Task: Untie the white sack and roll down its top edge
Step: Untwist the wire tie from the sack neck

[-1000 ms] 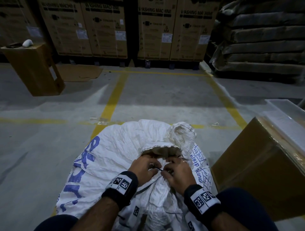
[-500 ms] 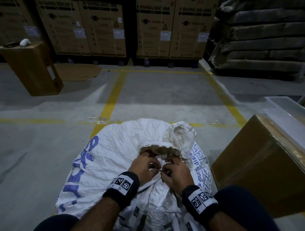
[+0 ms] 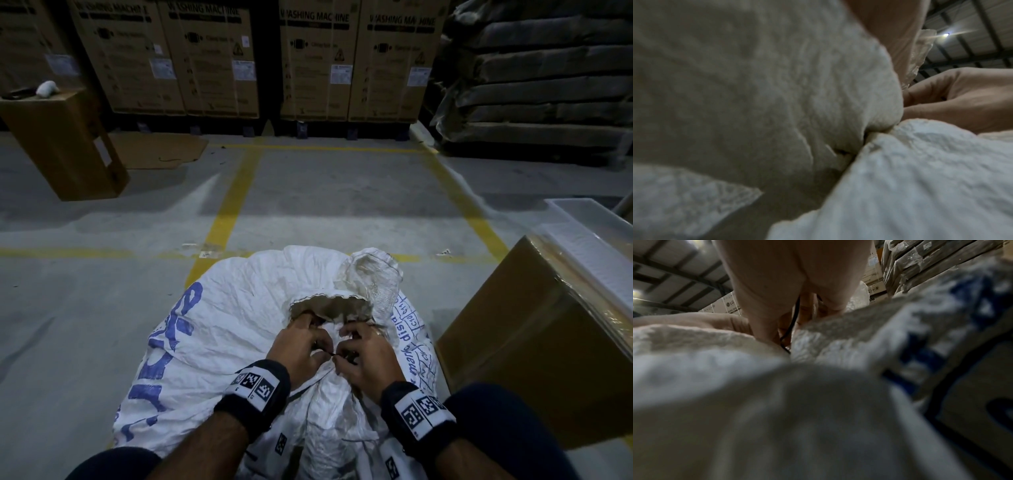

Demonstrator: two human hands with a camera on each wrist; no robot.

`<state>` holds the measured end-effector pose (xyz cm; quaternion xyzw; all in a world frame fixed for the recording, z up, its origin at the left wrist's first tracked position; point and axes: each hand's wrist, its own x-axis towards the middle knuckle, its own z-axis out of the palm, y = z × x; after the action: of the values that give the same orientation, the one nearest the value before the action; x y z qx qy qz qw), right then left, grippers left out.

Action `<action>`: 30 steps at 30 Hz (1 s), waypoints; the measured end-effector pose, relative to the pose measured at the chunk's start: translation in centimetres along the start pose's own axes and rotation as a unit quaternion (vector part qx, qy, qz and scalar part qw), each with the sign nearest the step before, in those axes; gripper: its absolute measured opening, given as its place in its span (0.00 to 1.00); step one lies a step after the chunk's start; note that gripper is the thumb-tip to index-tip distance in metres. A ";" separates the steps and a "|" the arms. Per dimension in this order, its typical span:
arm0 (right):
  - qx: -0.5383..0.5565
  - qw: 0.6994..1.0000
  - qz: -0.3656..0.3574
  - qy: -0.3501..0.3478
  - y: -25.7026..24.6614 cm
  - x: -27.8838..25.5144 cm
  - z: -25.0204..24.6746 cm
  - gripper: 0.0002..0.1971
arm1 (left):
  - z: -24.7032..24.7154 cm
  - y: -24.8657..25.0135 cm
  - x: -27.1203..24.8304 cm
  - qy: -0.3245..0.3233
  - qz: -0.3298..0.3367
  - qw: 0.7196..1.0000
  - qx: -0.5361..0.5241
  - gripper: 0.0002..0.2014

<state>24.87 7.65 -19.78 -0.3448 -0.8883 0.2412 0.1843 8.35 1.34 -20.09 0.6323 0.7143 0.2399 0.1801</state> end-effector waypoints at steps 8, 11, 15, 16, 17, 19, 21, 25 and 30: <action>0.027 0.999 -0.030 0.005 0.4 0.1 -0.2 0.07 | -0.4 -0.1 0.3 -0.016 -0.010 1.000 -0.005 0.02; 0.027 0.999 -0.032 0.003 0.6 0.0 -0.4 0.08 | -0.7 0.0 0.3 -0.017 0.000 1.000 -0.001 0.03; 0.029 0.999 -0.024 0.000 0.6 0.0 -0.5 0.07 | -0.6 0.3 0.2 -0.015 0.012 0.999 -0.031 0.04; 0.029 0.999 -0.024 -0.004 0.5 0.0 -0.5 0.07 | -0.6 0.3 0.2 -0.013 0.010 0.999 -0.036 0.03; 0.029 0.999 -0.025 -0.007 0.6 0.0 -0.5 0.07 | -0.5 0.4 0.2 -0.013 0.008 0.999 -0.035 0.03; 0.028 0.999 -0.027 -0.011 0.5 0.1 -0.7 0.07 | -0.6 0.5 0.1 -0.017 0.005 1.000 -0.026 0.02; 0.028 0.999 -0.032 -0.011 0.5 0.1 -0.8 0.07 | -0.7 0.6 0.0 -0.019 0.004 1.000 -0.024 0.01; 0.032 0.999 -0.038 -0.008 0.3 0.1 -1.0 0.09 | -0.9 0.6 -0.2 -0.016 0.003 0.998 -0.056 0.02; 0.036 0.999 -0.040 -0.010 0.2 0.2 -1.6 0.10 | -1.3 0.5 -0.2 -0.015 0.000 0.994 -0.105 0.06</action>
<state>25.61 8.38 -18.53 -0.2999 -0.8939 0.2686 0.1970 8.03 1.03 -18.75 0.6136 0.6820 0.3041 0.2567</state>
